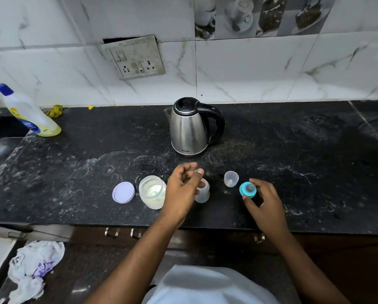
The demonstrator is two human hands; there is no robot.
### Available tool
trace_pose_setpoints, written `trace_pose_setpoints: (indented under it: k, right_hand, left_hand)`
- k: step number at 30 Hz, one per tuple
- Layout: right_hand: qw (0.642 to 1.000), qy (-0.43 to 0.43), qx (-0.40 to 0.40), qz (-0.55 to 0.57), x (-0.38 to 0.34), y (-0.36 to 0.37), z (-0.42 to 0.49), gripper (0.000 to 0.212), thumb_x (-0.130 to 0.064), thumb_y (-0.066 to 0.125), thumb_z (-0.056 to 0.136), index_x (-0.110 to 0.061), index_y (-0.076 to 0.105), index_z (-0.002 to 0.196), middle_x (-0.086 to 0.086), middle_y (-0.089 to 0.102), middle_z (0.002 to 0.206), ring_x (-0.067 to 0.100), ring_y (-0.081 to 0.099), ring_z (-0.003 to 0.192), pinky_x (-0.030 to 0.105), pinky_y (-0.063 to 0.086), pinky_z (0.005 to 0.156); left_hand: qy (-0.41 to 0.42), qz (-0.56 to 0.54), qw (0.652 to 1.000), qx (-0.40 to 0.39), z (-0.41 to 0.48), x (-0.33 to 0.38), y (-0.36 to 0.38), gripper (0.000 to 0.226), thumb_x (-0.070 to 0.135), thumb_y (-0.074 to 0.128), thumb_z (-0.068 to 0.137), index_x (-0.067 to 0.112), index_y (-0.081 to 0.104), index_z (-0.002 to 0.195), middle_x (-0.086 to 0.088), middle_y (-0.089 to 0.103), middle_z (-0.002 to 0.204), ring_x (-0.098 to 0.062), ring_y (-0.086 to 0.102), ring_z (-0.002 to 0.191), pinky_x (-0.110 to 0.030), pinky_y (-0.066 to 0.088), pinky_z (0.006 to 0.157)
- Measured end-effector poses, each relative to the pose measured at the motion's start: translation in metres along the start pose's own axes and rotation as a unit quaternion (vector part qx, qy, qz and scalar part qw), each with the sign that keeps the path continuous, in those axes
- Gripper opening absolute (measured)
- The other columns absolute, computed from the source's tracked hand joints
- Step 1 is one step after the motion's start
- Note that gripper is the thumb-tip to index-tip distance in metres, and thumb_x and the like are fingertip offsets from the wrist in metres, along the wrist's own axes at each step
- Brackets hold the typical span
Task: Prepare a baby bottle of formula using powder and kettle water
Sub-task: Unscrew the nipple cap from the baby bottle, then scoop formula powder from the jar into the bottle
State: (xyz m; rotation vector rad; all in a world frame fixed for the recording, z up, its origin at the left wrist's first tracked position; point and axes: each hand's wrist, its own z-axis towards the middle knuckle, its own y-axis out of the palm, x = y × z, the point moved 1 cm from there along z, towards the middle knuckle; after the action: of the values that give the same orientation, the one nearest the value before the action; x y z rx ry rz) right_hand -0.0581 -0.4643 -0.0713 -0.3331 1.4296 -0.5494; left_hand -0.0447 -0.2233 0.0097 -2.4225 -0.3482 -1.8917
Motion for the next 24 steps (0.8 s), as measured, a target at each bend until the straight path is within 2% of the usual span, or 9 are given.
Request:
trace_pose_setpoints:
  k: [3,7,9,12,15,17,20,22,24]
  right_hand:
    - [0.996,0.007,-0.018,-0.091,0.02,0.016,0.0,0.05,-0.013,0.083,0.085,-0.018,0.063,0.132,-0.004,0.063,0.128,0.018,0.052,0.124,0.043,0.042,0.107]
    - [0.978,0.062,-0.054,-0.193,0.034,0.031,-0.002,0.051,-0.028,0.083,0.084,-0.029,0.06,0.13,-0.011,0.064,0.126,0.019,0.043,0.124,0.045,0.026,0.103]
    - [0.977,0.068,-0.054,-0.195,0.035,0.032,-0.002,0.052,-0.029,0.082,0.084,-0.031,0.058,0.13,-0.011,0.064,0.126,0.019,0.042,0.124,0.045,0.026,0.103]
    - [0.978,0.085,-0.06,-0.179,0.037,0.029,-0.002,0.067,-0.033,0.083,0.083,-0.034,0.05,0.141,-0.012,0.06,0.136,0.02,0.039,0.132,0.051,0.025,0.109]
    - [0.99,0.09,-0.037,-0.105,0.033,0.023,-0.006,0.075,-0.039,0.08,0.087,-0.035,0.041,0.152,-0.002,0.049,0.146,0.019,0.03,0.141,0.058,0.023,0.117]
    - [0.996,0.056,-0.001,-0.071,0.018,0.019,-0.007,0.073,-0.037,0.074,0.092,-0.032,0.038,0.156,0.007,0.045,0.151,0.02,0.027,0.143,0.065,0.026,0.116]
    - [0.997,-0.028,0.046,-0.058,-0.021,0.023,-0.003,0.073,-0.042,0.064,0.09,-0.024,0.039,0.156,0.003,0.042,0.156,0.028,0.029,0.144,0.058,0.025,0.112]
    - [0.993,-0.083,0.054,-0.062,-0.049,0.031,0.003,0.071,-0.046,0.059,0.089,-0.022,0.042,0.153,-0.002,0.043,0.16,0.029,0.032,0.144,0.052,0.026,0.11]
    - [0.989,-0.126,0.044,-0.062,-0.076,0.044,0.01,0.064,-0.043,0.057,0.091,-0.022,0.045,0.15,-0.001,0.044,0.16,0.026,0.033,0.142,0.047,0.026,0.109]
  left_hand:
    - [0.0,0.007,1.0,0.012,0.0,-0.003,-0.009,0.015,0.009,0.067,0.102,0.011,0.067,0.117,-0.005,0.071,0.096,-0.005,0.07,0.069,-0.018,0.052,0.059]
    - [0.008,0.009,1.0,0.012,-0.003,-0.01,-0.019,0.014,0.005,0.067,0.101,0.016,0.068,0.11,-0.01,0.074,0.1,-0.011,0.069,0.074,-0.016,0.052,0.061]
    - [0.023,0.009,1.0,0.013,-0.005,-0.009,-0.024,0.016,0.003,0.068,0.1,0.015,0.068,0.11,-0.01,0.075,0.099,-0.013,0.069,0.078,-0.016,0.052,0.063]
    - [0.067,0.019,0.997,0.036,-0.008,-0.001,-0.034,0.017,0.0,0.068,0.099,0.011,0.069,0.112,-0.007,0.072,0.094,-0.017,0.067,0.083,-0.015,0.053,0.07]
    - [0.131,0.073,0.986,0.078,-0.008,0.007,-0.057,0.021,0.005,0.072,0.098,0.019,0.07,0.114,0.004,0.074,0.1,-0.013,0.067,0.092,-0.023,0.053,0.085]
    - [0.162,0.165,0.969,0.088,-0.007,0.008,-0.08,0.038,0.02,0.079,0.095,0.029,0.063,0.128,0.016,0.069,0.123,-0.006,0.064,0.113,-0.025,0.048,0.098]
    - [0.168,0.376,0.908,0.076,0.002,0.001,-0.114,0.092,0.042,0.087,0.079,0.033,0.036,0.156,0.012,0.038,0.16,-0.008,0.035,0.144,-0.033,0.03,0.117]
    - [0.128,0.461,0.876,0.068,0.01,-0.011,-0.131,0.117,0.045,0.095,0.071,0.03,0.024,0.163,0.003,0.027,0.169,-0.017,0.024,0.154,-0.045,0.024,0.123]
    - [0.079,0.476,0.875,0.052,0.019,-0.028,-0.145,0.134,0.046,0.099,0.062,0.022,0.018,0.166,-0.004,0.027,0.17,-0.025,0.023,0.157,-0.05,0.024,0.127]
